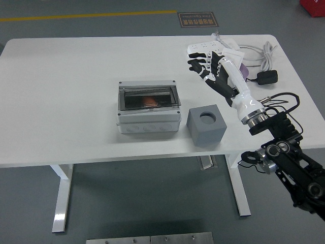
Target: Fetch the battery,place it into the box,close the lid of the box
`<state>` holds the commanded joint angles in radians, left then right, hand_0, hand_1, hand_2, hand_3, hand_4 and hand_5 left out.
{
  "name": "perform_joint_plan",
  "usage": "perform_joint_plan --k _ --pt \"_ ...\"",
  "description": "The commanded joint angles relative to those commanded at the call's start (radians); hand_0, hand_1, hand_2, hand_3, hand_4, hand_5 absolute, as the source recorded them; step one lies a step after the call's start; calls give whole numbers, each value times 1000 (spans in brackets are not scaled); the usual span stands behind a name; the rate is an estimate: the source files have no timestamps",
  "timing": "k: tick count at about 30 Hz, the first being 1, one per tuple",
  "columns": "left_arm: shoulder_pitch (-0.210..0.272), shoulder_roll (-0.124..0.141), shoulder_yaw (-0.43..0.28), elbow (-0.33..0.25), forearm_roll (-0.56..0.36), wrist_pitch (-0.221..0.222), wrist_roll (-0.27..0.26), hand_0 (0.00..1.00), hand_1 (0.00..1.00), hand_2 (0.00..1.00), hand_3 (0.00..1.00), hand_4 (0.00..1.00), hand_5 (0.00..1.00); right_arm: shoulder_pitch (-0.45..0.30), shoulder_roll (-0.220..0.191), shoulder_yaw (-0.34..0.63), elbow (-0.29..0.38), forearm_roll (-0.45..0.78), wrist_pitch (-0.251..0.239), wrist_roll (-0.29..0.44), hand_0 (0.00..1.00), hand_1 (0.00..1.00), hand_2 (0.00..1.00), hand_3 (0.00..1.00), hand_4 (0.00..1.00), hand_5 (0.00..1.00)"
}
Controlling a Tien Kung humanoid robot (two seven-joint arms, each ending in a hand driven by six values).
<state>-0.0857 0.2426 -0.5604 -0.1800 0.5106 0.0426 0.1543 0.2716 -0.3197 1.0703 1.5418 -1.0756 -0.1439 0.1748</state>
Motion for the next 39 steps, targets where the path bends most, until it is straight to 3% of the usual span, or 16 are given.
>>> perform_joint_plan --k 2,5,6,11,12,17,18,22,23,24,29,30,31,39 --pt "7 2 -10 0 7 0 1 630 775 680 717 676 219 -44 0 29 17 78 36 -17 620 590 624 636 859 689" --pt "15 4 -26 0 18 1 3 630 775 680 717 676 219 -88 -6 53 29 157 43 -49 620 590 624 636 859 689" --pt "16 5 -29 0 20 1 3 630 775 681 718 676 218 -95 -8 58 31 167 40 -59 808 733 782 822 951 803" --pt "16 7 -28 0 11 2 -3 630 775 681 718 676 218 -100 -15 68 37 63 -43 -83 808 733 782 822 951 803" --pt "16 7 -28 0 10 2 -4 630 775 681 717 676 219 -98 -15 67 39 31 -73 -81 998 848 878 924 998 909" --pt "22 4 -35 0 9 3 -6 630 775 681 717 676 219 -74 1 52 18 -111 -218 -44 998 848 878 924 998 909" --pt "23 3 -37 0 8 3 -6 630 774 679 717 676 221 -71 4 49 13 -129 -241 -36 998 828 830 828 998 970" --pt "30 2 -34 0 -8 4 -10 630 774 679 717 676 221 -65 18 44 -4 -89 -311 14 998 828 830 828 998 970" --pt "30 2 -34 0 -12 5 -11 630 774 679 717 676 221 -66 23 45 -9 -66 -313 28 998 828 830 828 998 970" --pt "31 1 -33 0 -16 5 -12 630 774 679 718 676 221 -67 26 48 -13 -44 -310 40 774 714 738 765 998 954" --pt "29 1 -32 0 -24 5 -14 630 774 679 718 676 221 -75 26 67 -22 67 -289 70 774 714 738 765 998 954" --pt "29 2 -32 0 -24 5 -14 629 774 680 717 677 225 -75 24 70 -21 84 -284 70 707 666 694 708 998 930" --pt "29 3 -33 0 -24 6 -14 629 774 680 717 677 225 -75 20 73 -19 97 -279 68 707 666 694 708 998 930" --pt "32 12 -25 0 -36 5 -19 629 774 680 718 678 225 -55 -4 75 5 118 -246 46 691 643 673 669 998 919"
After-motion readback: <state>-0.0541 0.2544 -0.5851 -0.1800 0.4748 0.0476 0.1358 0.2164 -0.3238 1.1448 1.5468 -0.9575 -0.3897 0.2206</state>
